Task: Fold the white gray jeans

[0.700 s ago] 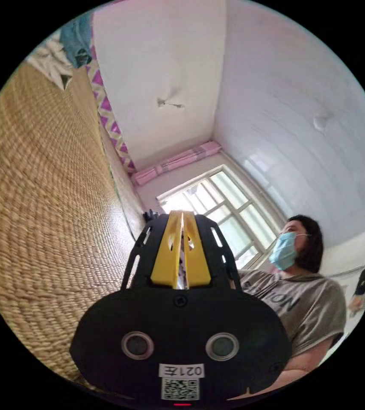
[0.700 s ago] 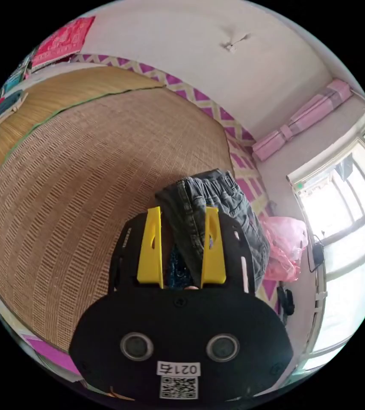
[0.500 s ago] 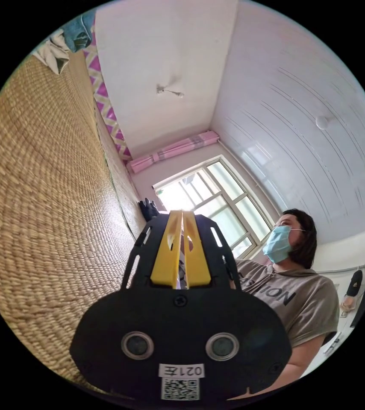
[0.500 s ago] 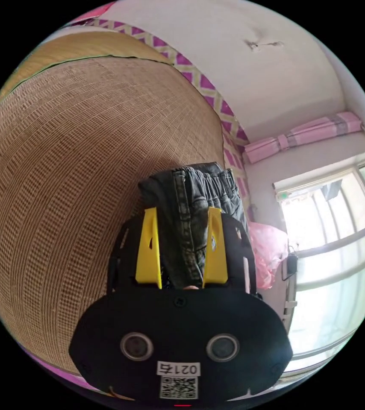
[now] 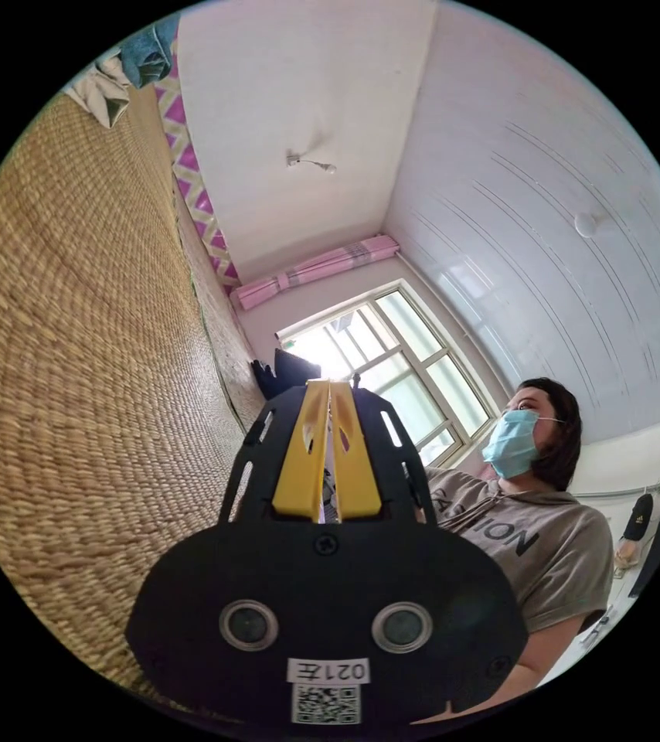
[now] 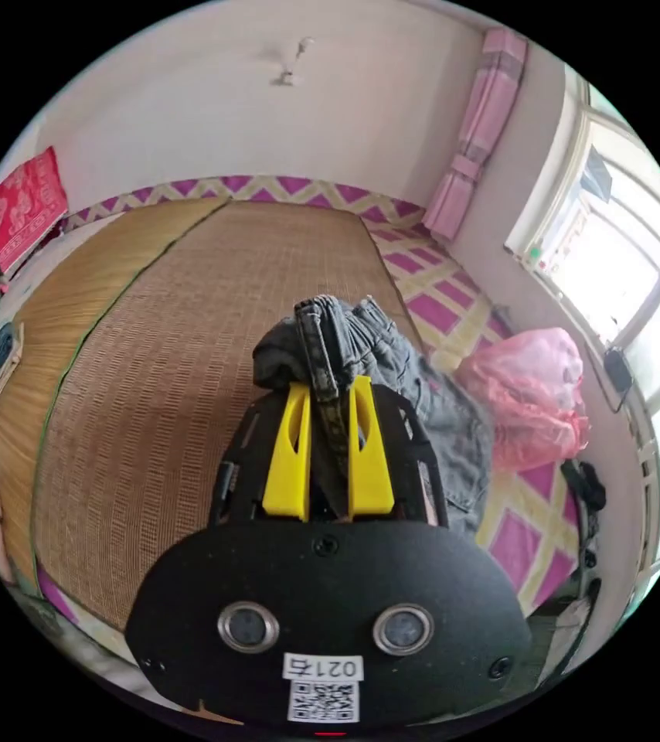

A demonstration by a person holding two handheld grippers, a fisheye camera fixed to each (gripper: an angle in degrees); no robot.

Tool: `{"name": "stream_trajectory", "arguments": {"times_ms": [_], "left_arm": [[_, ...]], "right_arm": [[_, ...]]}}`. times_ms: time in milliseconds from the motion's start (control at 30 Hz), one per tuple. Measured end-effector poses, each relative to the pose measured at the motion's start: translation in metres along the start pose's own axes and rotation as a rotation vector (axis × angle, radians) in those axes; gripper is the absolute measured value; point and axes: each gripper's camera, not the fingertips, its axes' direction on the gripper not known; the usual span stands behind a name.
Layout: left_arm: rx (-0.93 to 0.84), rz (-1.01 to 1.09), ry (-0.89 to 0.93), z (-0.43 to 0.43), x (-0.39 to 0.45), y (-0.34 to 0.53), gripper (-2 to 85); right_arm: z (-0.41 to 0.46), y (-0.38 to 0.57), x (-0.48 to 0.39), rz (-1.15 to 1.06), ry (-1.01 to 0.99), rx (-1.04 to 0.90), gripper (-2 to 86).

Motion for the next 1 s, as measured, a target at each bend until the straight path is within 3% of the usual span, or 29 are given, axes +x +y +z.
{"name": "stream_trajectory", "arguments": {"times_ms": [200,333,500,567,633,767,900,1000], "left_arm": [[-0.014,-0.022,-0.014,0.005,0.005,-0.014,-0.9],[-0.028,-0.078,-0.169,0.01,0.016,-0.02,-1.0],[-0.076,-0.049,-0.23,0.017,0.039,-0.019,-0.9],[-0.02,-0.006,-0.189,0.003,0.054,-0.015,-0.9],[0.008,0.015,-0.199,-0.009,0.068,-0.011,-0.9],[0.033,0.056,-0.223,-0.027,0.101,-0.004,-0.9],[0.079,0.087,-0.251,-0.035,0.119,-0.002,-0.9],[0.103,0.094,-0.252,-0.035,0.119,-0.004,-0.9]], "right_arm": [[-0.146,-0.062,-0.105,-0.172,-0.105,0.187,7.4],[-0.205,-0.083,-0.289,-0.36,-0.192,0.329,7.3],[-0.175,-0.04,-0.578,-0.683,-0.289,0.343,7.3],[-0.119,0.01,-0.713,-0.838,-0.38,0.227,7.3],[-0.078,0.047,-0.784,-0.888,-0.495,0.095,7.7],[-0.071,0.128,-0.839,-0.848,-0.474,0.161,9.7],[-0.076,0.184,-0.858,-0.835,-0.596,0.153,11.0],[-0.067,0.247,-0.891,-0.844,-0.529,0.196,11.4]]}}
